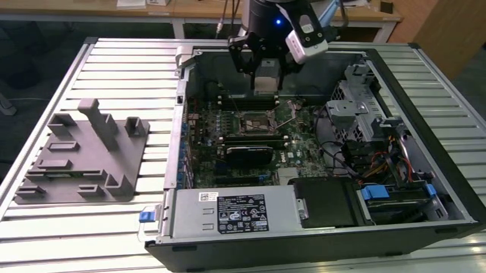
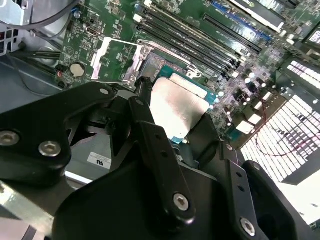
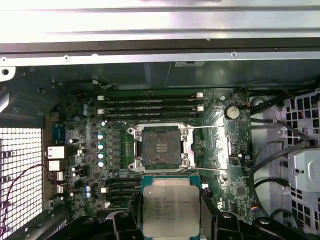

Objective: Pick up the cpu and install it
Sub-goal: 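Pick up the cpu and move it towards the insertion slot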

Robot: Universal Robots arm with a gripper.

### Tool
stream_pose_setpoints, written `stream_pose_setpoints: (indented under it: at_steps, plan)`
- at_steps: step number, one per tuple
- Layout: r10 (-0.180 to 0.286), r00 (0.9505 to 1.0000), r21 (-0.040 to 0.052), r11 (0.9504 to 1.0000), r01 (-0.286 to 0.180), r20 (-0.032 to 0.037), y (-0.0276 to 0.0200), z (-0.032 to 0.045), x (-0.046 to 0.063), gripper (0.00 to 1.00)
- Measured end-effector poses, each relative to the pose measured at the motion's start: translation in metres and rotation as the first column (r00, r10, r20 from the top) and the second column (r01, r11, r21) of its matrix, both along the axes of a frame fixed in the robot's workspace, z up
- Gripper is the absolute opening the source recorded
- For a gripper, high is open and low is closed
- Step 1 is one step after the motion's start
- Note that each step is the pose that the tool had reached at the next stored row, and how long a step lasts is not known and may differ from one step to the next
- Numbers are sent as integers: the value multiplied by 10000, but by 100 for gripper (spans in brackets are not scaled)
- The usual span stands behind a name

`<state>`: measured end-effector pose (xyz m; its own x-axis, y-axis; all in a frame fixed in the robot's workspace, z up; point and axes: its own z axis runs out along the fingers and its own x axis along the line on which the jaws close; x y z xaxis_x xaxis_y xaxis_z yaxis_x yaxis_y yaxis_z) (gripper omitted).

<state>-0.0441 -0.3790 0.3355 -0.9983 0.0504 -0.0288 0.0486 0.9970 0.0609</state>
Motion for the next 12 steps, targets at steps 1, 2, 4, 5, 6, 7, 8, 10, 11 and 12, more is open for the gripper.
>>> stream_pose_setpoints:
  at_steps: [1, 2, 4, 5, 6, 7, 8, 10, 11, 12]
  plan:
    - [7, 10000, 1, 10000, -7, 1, 5, -19, 0, 55]
    - [14, 10000, 0, 10000, -14, 0, 10, -35, 0, 55]
    - [33, 10000, 0, 10000, -33, 0, 23, -72, 0, 55]
    - [45, 10000, 1, 10000, -45, 0, 31, -89, 0, 55]
    - [58, 10000, 2, 10000, -58, 1, 37, -107, 0, 55]
    - [71, 10000, 3, 10000, -71, 1, 44, -124, 0, 55]
    - [84, 10000, 0, 10000, -84, 0, 50, -141, 0, 55]
    - [111, 9999, 0, 9999, -111, 0, 62, -177, 0, 55]
    - [126, 9999, 1, 9999, -126, 1, 68, -195, 0, 55]
    - [142, 9999, 1, 9999, -142, 0, 74, -214, 0, 55]
